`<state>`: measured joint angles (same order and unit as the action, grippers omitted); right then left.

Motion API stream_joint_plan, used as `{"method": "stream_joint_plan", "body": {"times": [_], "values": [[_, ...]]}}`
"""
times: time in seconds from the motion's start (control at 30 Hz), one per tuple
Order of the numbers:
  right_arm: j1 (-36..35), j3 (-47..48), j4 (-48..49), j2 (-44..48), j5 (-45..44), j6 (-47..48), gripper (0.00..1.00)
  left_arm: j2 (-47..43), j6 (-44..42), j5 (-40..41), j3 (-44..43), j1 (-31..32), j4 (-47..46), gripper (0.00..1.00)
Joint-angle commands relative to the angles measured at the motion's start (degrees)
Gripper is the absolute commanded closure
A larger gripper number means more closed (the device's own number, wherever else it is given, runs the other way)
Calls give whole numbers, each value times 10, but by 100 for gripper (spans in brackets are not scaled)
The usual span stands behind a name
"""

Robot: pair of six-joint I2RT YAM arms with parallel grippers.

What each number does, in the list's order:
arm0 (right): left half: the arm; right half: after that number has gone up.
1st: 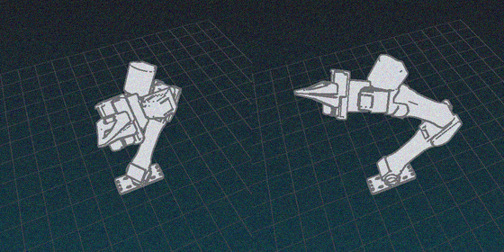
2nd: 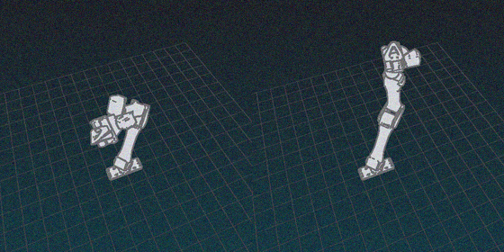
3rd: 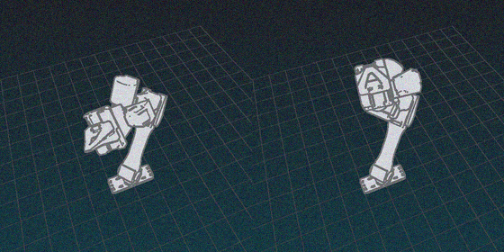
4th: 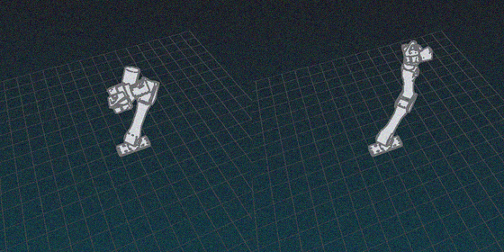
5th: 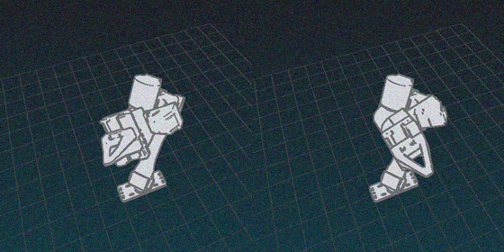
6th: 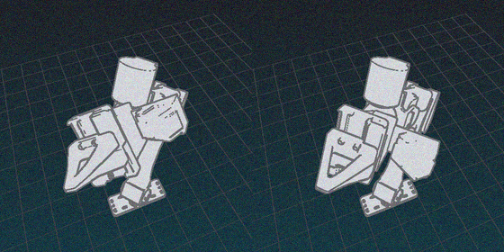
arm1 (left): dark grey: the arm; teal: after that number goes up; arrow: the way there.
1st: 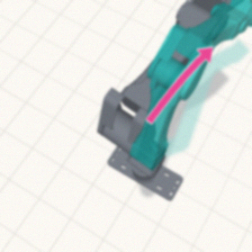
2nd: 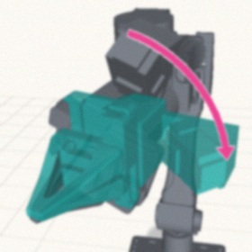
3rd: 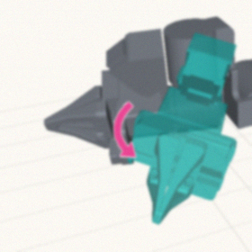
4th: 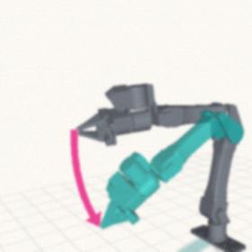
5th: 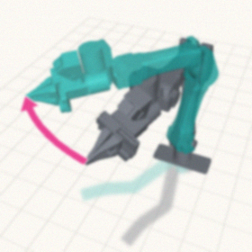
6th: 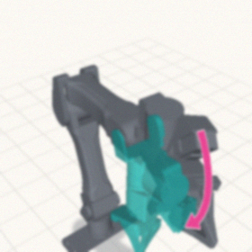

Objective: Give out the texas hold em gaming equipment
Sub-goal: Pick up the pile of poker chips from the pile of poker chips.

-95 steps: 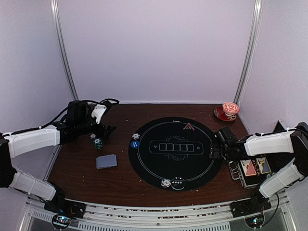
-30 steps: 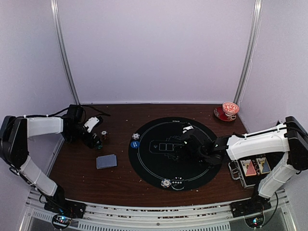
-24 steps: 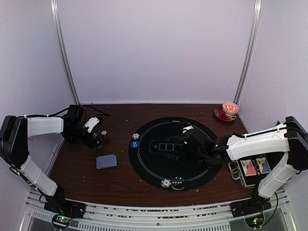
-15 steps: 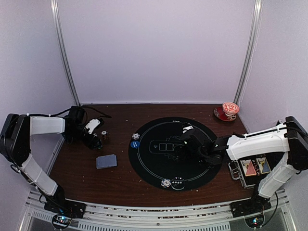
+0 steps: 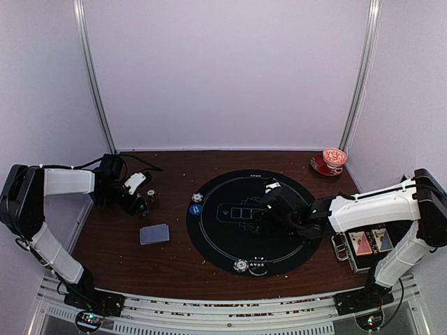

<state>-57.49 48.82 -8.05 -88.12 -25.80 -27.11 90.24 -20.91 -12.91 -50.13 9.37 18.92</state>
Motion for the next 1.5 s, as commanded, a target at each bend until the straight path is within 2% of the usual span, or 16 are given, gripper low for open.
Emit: {"method": "stream_joint_plan", "body": {"times": [0.0, 0.33, 0.77, 0.97, 1.2, 1.47], "values": [[-3, 0, 5, 6, -17, 4, 0, 11, -2, -12, -4, -3, -18, 43], [-3, -1, 7, 6, -17, 3, 0, 17, 0, -7, -6, -3, -25, 46], [-3, 0, 8, 2, -14, 4, 0, 15, 3, 4, -5, -3, -34, 55], [-3, -1, 8, 2, -14, 5, 0, 14, 5, 13, -4, -3, -37, 63], [-3, -1, 8, 2, -15, 6, 0, -4, 5, 16, -1, -3, -33, 69], [-3, -1, 8, 2, -18, 6, 0, -44, 0, 5, -1, -3, -16, 69]]}}
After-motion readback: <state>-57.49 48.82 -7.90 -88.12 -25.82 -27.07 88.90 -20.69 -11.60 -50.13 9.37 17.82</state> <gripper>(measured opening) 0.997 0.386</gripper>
